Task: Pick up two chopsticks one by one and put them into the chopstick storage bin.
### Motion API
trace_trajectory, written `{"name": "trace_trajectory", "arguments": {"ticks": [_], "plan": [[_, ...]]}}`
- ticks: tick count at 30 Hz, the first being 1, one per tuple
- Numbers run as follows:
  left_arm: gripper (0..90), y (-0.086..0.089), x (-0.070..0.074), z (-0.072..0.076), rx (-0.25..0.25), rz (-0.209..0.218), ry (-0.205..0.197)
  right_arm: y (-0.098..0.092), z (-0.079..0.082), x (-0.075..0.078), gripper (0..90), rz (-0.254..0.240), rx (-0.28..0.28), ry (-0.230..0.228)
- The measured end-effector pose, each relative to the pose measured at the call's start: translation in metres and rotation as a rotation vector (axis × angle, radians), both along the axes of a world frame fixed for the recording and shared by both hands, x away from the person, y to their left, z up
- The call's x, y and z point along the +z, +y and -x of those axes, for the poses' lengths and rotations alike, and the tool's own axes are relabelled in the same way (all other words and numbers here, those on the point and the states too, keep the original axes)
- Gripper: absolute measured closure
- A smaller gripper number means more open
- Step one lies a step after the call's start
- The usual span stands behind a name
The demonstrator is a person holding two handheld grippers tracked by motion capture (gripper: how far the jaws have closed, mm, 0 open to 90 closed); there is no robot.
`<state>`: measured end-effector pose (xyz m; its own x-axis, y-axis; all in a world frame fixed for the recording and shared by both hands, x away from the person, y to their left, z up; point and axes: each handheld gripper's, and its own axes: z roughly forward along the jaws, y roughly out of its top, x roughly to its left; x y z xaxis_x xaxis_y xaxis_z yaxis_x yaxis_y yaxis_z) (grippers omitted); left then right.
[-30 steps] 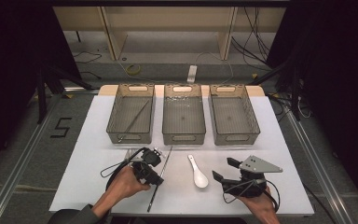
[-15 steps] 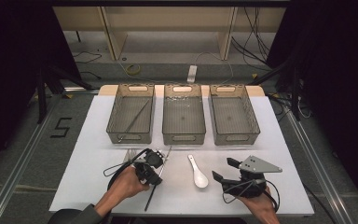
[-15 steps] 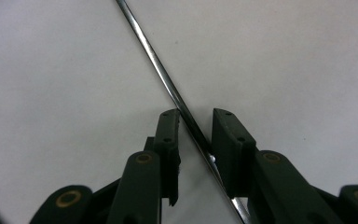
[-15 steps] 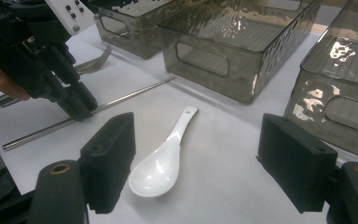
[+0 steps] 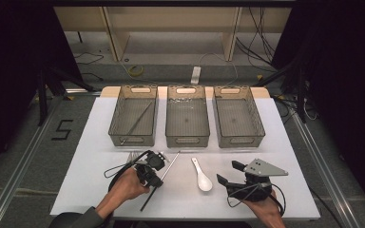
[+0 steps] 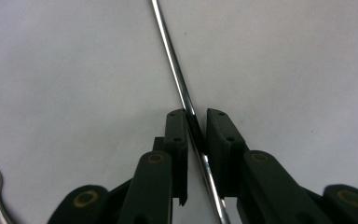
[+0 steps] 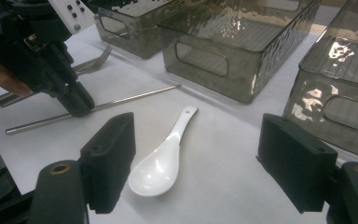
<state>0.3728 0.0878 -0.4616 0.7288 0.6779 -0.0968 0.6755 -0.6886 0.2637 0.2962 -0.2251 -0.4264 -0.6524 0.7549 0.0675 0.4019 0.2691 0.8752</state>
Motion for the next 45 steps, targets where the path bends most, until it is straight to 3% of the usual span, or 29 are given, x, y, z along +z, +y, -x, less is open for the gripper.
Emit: {"name": "trace_trajectory", "arguments": {"ticks": [6, 14, 20, 28, 38, 45], "plan": [[84.8, 0.003, -0.001, -0.002, 0.009, 0.011, 0.004, 0.0, 0.0, 0.0, 28.4, 0.0, -0.001, 0.0], [85.1, 0.007, -0.001, -0.003, 0.004, 0.044, 0.007, 0.0, 0.0, 0.0, 28.4, 0.002, 0.003, 0.004], [85.2, 0.014, 0.003, -0.006, 0.01, 0.056, -0.016, -0.001, 0.0, 0.0, 28.4, -0.003, -0.001, 0.003], [85.3, 0.022, 0.016, -0.006, 0.008, 0.124, -0.023, -0.001, 0.0, 0.0, 28.4, -0.004, -0.001, 0.002], [85.2, 0.035, 0.043, -0.006, 0.0, 0.238, -0.066, -0.001, 0.0, 0.0, 28.4, -0.005, -0.001, 0.005], [85.2, 0.041, 0.058, -0.006, -0.007, 0.288, -0.093, -0.001, 0.0, 0.0, 28.6, -0.006, -0.001, 0.005]]}}
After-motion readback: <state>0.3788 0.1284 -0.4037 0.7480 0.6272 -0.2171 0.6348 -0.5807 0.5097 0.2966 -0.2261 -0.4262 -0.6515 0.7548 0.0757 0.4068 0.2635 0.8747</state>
